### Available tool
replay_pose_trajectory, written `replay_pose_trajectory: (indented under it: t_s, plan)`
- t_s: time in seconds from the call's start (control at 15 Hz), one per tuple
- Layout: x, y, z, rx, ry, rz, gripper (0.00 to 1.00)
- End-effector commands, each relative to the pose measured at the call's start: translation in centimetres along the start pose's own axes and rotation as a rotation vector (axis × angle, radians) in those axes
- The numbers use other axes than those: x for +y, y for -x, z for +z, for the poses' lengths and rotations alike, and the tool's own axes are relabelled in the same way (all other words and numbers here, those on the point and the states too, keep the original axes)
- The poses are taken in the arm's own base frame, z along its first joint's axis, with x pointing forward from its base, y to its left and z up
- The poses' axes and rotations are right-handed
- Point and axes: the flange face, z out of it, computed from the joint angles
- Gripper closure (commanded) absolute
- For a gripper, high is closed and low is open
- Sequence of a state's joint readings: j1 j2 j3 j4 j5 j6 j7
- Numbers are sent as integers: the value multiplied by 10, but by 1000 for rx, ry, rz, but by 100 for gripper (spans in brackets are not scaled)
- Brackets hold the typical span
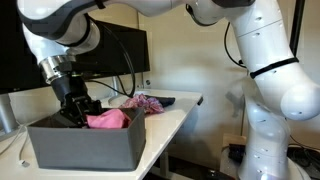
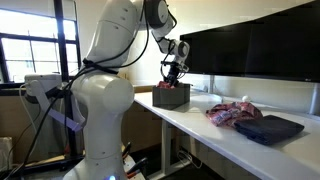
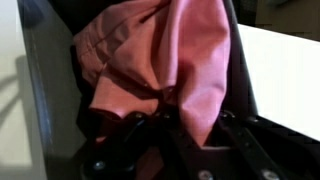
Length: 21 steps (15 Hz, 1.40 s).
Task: Pick up the clothes and put them in the box
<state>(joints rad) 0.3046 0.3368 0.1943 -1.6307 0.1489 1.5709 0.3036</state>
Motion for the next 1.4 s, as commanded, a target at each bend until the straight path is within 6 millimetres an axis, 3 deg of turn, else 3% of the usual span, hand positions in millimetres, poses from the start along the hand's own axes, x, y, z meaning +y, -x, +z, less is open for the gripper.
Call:
replay_pose_trajectory:
  t_s: [0.0, 0.47, 0.53, 0.67, 1.2, 1.33]
  plan:
    - [8, -4, 9, -2, -15, 3, 94]
    - [25, -13, 7, 5, -5, 45, 95]
    - [24, -14, 5, 14, 1, 48, 59]
    - [23, -14, 1, 32, 15, 45, 52]
    - [22, -9, -23, 125, 56, 37, 2]
    - [20, -4, -36, 160, 64, 27, 0]
